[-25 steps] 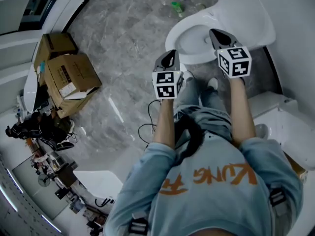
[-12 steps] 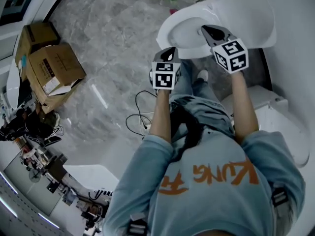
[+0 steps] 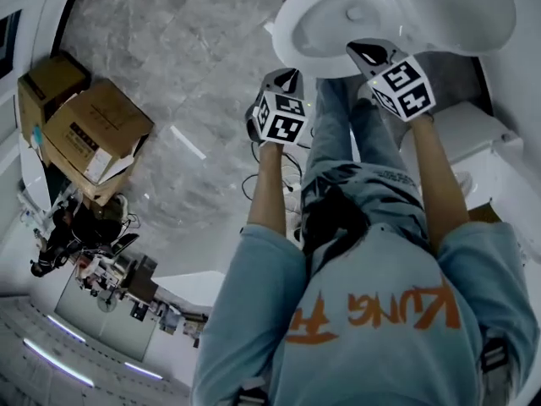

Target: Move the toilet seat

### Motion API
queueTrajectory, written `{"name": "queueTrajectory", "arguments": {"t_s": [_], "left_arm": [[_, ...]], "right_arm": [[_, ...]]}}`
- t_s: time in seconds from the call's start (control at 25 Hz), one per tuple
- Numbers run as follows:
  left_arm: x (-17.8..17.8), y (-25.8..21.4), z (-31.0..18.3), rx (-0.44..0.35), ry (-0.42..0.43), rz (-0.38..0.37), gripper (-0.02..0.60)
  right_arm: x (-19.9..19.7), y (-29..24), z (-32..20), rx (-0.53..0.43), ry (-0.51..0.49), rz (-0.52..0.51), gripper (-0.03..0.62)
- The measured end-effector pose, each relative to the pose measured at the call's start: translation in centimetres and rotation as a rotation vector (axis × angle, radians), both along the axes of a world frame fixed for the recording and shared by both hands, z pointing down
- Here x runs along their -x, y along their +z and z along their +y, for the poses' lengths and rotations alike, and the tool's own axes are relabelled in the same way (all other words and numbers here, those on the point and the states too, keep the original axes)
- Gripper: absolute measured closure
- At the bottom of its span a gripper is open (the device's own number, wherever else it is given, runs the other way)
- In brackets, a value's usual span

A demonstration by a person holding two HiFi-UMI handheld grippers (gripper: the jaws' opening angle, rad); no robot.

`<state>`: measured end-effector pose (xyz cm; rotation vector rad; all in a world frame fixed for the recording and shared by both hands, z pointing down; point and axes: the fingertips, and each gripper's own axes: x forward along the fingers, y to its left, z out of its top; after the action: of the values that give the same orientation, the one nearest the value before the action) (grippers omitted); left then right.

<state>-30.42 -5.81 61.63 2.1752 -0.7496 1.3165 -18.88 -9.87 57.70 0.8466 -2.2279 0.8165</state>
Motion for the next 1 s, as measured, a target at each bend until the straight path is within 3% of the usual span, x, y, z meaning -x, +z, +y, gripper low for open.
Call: {"name": "queueTrajectory", "arguments": {"t_s": [0.24, 0.32, 0.4, 0.52, 0.8, 1.0], "left_arm": [[0.3, 6.0, -0.5, 0.078, 0.284, -0.079, 0.578], [0.5, 7.6, -0.9, 0.085, 0.409, -0.117, 0.573], [1.0, 9.4, -0.7, 0.118, 0.536, -0.153, 0.497], [1.8, 12.2, -0.6, 0.168, 0.716, -0.194, 0.406], [2.9, 17.5, -1.7, 0.102, 1.132, -0.318, 0.33], [3.2, 20.2, -3.4, 0.043, 1.242, -0.347, 0.299]], "right_arm": [[2.3, 6.9, 2.0, 0.107, -0.011, -0.012, 0.593], [3.4, 8.8, 2.6, 0.161, -0.016, -0.028, 0.503], [4.5, 10.8, 3.8, 0.22, -0.036, -0.033, 0.436], [5.7, 14.0, 4.9, 0.257, -0.077, -0.02, 0.401], [7.5, 19.7, 6.2, 0.282, -0.189, 0.025, 0.301], [9.1, 23.9, 6.8, 0.293, -0.261, 0.094, 0.269]]}}
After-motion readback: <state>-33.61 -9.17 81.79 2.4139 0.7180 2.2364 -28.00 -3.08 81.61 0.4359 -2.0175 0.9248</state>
